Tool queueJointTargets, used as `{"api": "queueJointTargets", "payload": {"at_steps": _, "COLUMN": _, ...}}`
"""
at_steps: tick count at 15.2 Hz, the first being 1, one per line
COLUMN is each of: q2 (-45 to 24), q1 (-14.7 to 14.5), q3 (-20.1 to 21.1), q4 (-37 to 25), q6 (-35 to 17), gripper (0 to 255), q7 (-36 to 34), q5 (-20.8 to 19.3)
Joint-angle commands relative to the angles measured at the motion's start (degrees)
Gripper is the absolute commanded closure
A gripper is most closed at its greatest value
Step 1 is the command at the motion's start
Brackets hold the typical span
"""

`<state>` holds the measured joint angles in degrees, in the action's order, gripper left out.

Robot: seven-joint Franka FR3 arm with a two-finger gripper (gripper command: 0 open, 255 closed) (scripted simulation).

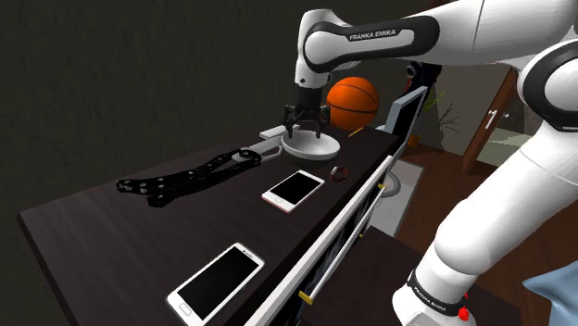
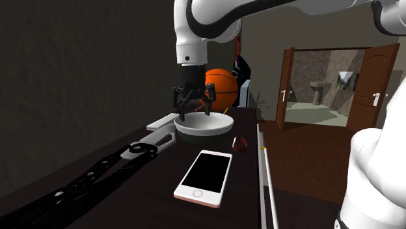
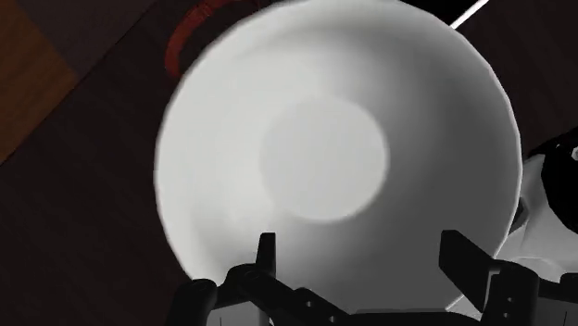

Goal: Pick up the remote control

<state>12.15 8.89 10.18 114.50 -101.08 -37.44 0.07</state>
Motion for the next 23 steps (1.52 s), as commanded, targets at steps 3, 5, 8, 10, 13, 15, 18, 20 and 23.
{"api": "queueJointTargets", "payload": {"at_steps": 3, "q2": -9.0, "q1": 1.4, "q3": 0.0, "q4": -8.4, "q6": -0.5, "gripper": 0, "q7": -7.7, "q5": -1.3}}
{"api": "queueJointTargets", "payload": {"at_steps": 5, "q2": -13.4, "q1": 1.8, "q3": -0.3, "q4": -13.1, "q6": -0.2, "gripper": 0, "q7": -11.3, "q5": -1.9}}
{"api": "queueJointTargets", "payload": {"at_steps": 8, "q2": -19.9, "q1": 2.3, "q3": -1.1, "q4": -20.7, "q6": 0.8, "gripper": 0, "q7": -16.3, "q5": -2.8}}
{"api": "queueJointTargets", "payload": {"at_steps": 10, "q2": -24.3, "q1": 2.6, "q3": -1.8, "q4": -26.1, "q6": 1.8, "gripper": 0, "q7": -19.4, "q5": -3.2}}
{"api": "queueJointTargets", "payload": {"at_steps": 13, "q2": -30.9, "q1": 2.9, "q3": -3.1, "q4": -34.9, "q6": 3.8, "gripper": 0, "q7": -23.7, "q5": -3.5}}
{"api": "queueJointTargets", "payload": {"at_steps": 15, "q2": -35.6, "q1": 3.2, "q3": -4.1, "q4": -41.4, "q6": 5.6, "gripper": 0, "q7": -26.4, "q5": -3.5}}
{"api": "queueJointTargets", "payload": {"at_steps": 18, "q2": -41.9, "q1": 3.6, "q3": -5.4, "q4": -50.8, "q6": 8.4, "gripper": 0, "q7": -29.5, "q5": -3.3}}
{"api": "queueJointTargets", "payload": {"at_steps": 20, "q2": -41.5, "q1": 3.7, "q3": -5.4, "q4": -48.6, "q6": 6.6, "gripper": 0, "q7": -29.6, "q5": -3.3}}
{"api": "queueJointTargets", "payload": {"at_steps": 23, "q2": -41.1, "q1": 3.8, "q3": -5.4, "q4": -45.6, "q6": 4.1, "gripper": 0, "q7": -29.6, "q5": -3.3}}
